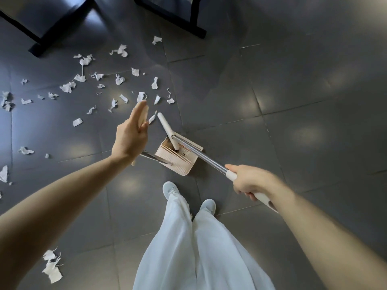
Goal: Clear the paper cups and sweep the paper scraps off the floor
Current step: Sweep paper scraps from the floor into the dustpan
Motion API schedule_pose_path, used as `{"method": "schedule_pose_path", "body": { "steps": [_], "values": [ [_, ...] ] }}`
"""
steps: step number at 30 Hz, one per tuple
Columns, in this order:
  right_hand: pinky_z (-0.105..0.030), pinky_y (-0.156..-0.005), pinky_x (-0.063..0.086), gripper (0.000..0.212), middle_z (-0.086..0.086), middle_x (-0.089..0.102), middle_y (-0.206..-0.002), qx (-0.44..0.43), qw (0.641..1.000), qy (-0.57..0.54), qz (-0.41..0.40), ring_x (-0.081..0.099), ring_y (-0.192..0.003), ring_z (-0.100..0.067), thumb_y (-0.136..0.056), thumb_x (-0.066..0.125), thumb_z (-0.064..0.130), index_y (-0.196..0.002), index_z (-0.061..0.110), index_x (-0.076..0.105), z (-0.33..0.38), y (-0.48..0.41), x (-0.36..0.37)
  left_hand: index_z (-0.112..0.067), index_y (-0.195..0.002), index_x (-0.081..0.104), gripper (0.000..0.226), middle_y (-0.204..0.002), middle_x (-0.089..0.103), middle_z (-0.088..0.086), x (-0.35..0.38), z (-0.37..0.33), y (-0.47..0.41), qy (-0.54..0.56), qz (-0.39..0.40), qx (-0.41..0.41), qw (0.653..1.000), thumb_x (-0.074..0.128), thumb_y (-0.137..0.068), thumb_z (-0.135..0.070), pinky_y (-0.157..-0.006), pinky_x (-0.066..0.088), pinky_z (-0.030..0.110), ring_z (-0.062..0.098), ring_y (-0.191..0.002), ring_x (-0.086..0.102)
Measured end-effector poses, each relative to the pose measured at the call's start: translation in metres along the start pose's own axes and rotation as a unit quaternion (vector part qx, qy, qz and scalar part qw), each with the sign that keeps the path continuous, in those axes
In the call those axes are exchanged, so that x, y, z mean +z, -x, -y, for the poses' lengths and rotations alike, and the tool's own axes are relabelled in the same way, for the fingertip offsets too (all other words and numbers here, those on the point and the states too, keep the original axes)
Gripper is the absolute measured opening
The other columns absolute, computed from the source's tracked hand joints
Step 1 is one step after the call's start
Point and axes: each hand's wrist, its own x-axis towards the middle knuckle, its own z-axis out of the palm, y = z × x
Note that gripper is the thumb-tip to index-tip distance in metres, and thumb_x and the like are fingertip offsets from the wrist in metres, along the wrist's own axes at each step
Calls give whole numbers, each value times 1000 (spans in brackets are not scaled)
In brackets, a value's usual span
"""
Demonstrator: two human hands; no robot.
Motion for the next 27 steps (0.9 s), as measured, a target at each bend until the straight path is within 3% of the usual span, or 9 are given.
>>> {"method": "schedule_pose_path", "body": {
  "steps": [7,9,11,13,18,22,25,27],
  "values": [
    [-32,-56,45,83,-15,59,-89,-27,995,-76,-57,52,-61,-27,-79,48,2,-147,43,24,36,-18,-30,-32,-147,36,57,-136,56,8,-30,13,-2,43,-76,-59,994,52,-96,-11,-89,35,17,27,-116,56],
    [-35,-58,46,81,-19,65,-88,-37,994,-76,-65,53,-61,-28,-77,48,0,-146,38,28,56,-30,-42,-32,-147,36,57,-136,56,5,-43,21,-5,48,-96,-72,992,52,-96,-10,-86,34,13,21,-108,58],
    [-40,-62,52,81,-20,65,-87,-41,995,-54,-77,56,-64,-30,-75,49,-1,-145,35,29,78,-39,-53,-34,-146,36,56,-131,59,6,-56,29,-10,47,-113,-90,988,51,-97,-11,-82,37,16,20,-96,57],
    [-41,-64,54,78,-19,63,-91,-49,994,-26,-94,56,-71,-31,-74,49,-4,-143,30,32,101,-48,-67,-34,-146,35,56,-131,59,9,-68,39,-21,49,-132,-107,984,50,-97,-13,-81,38,19,25,-97,59],
    [-33,-60,46,53,-16,57,-84,-58,988,30,-137,51,-74,-30,-76,46,-7,-125,14,44,147,-70,-98,-31,-147,36,56,-134,58,7,-92,59,-55,39,-142,-121,982,50,-97,-9,-76,31,8,20,-96,56],
    [-25,-48,32,35,-13,49,-78,-49,984,75,-155,48,-78,-32,-78,39,-8,-106,13,40,173,-85,-122,-31,-146,37,56,-132,60,9,-102,69,-79,8,-109,-122,986,52,-96,-9,-81,32,13,31,-107,59],
    [-27,-53,35,37,-14,50,-93,-48,979,108,-164,47,-84,-33,-82,37,-4,-112,17,39,193,-106,-142,-30,-145,39,56,-127,62,9,-110,75,-104,0,-120,-129,984,54,-95,-8,-80,32,12,31,-106,60],
    [-27,-51,34,45,-11,49,-89,-49,979,128,-152,48,-83,-32,-84,37,-3,-124,17,40,205,-118,-150,-30,-144,41,56,-125,63,9,-115,79,-123,6,-132,-139,981,55,-94,-9,-82,33,13,30,-106,60]
  ]
}}
